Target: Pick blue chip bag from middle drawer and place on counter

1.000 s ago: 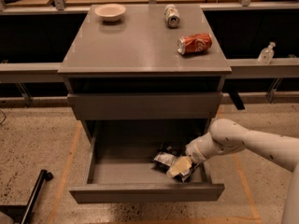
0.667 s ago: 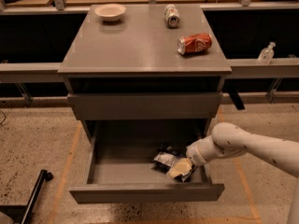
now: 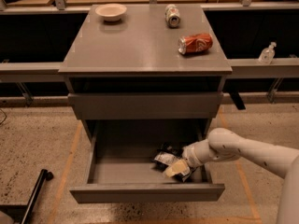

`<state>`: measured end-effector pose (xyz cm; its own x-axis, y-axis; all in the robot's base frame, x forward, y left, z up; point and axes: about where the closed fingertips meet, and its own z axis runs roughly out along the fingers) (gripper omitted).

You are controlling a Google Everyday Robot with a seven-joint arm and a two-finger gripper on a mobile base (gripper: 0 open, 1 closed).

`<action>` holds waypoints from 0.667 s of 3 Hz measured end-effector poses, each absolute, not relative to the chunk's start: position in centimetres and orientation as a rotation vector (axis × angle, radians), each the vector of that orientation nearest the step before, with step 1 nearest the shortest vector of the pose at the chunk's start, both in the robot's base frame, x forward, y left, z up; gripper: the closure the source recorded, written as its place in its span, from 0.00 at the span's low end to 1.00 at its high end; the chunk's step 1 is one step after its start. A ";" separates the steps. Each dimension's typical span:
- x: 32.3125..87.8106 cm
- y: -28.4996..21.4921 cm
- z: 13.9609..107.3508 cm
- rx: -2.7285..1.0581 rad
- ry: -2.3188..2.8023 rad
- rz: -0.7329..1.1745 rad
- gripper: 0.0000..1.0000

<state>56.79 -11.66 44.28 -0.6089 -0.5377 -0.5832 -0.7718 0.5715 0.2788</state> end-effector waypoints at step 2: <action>57.8 -10.1 38.2 -1.070 2.459 0.632 0.26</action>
Offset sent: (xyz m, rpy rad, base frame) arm 0.0162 0.0183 -0.0834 -0.1347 0.0524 -0.0323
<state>57.81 -10.11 38.24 -0.6357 -0.5810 -0.5083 -0.7540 0.6083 0.2477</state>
